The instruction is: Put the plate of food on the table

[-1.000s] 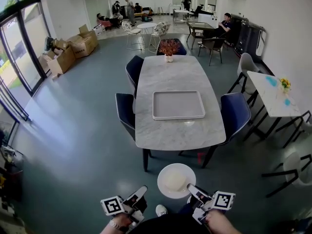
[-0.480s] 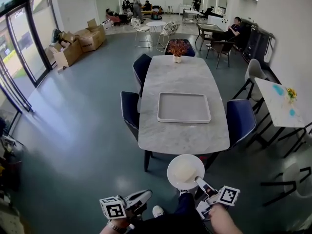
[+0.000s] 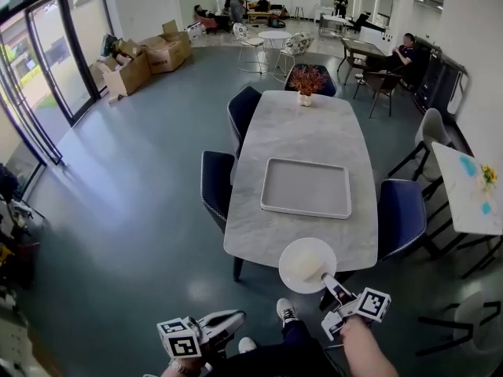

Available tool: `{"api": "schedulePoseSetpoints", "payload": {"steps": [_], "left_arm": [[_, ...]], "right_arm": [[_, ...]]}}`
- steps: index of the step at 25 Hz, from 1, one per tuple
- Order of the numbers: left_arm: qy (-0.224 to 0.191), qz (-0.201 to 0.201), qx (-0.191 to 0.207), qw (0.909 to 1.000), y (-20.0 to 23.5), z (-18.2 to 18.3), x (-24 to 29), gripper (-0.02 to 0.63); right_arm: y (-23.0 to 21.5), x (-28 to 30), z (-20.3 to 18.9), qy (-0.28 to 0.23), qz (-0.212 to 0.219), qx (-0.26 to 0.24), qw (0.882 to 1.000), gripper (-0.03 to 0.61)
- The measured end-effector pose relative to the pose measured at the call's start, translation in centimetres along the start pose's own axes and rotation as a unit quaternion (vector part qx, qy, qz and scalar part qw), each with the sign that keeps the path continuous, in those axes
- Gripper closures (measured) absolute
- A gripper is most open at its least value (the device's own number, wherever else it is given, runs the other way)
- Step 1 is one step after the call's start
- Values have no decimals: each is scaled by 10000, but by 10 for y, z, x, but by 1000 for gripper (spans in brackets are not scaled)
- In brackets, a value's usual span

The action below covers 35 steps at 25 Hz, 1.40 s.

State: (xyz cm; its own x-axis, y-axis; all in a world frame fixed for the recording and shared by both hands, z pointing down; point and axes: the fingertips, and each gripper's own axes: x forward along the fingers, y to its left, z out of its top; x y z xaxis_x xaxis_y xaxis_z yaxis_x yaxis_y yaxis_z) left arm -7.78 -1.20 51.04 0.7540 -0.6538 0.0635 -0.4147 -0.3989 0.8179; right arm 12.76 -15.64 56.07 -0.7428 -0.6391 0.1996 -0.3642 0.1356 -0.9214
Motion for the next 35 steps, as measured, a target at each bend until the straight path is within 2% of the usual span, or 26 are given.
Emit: {"api": "schedulePoseSetpoints", "payload": {"steps": [9,17,25,35], "left_arm": [[-268,322,16,9991,26,28,43,609],[-485,569,2,9972,38,50,69,609],[-772,1030,-177,9915,51,55,79,608],[-1264,1568,-365,9788,60,58,76,607]], "right_arm": [[-44,65,89,-35,-236,141,9996,560],[-83,128,147,-45,-564,356,9978,560],[-123,195,200,-31,-767,548,9955,560],[-181,263,224,109,-1351,875,9869,560]]}}
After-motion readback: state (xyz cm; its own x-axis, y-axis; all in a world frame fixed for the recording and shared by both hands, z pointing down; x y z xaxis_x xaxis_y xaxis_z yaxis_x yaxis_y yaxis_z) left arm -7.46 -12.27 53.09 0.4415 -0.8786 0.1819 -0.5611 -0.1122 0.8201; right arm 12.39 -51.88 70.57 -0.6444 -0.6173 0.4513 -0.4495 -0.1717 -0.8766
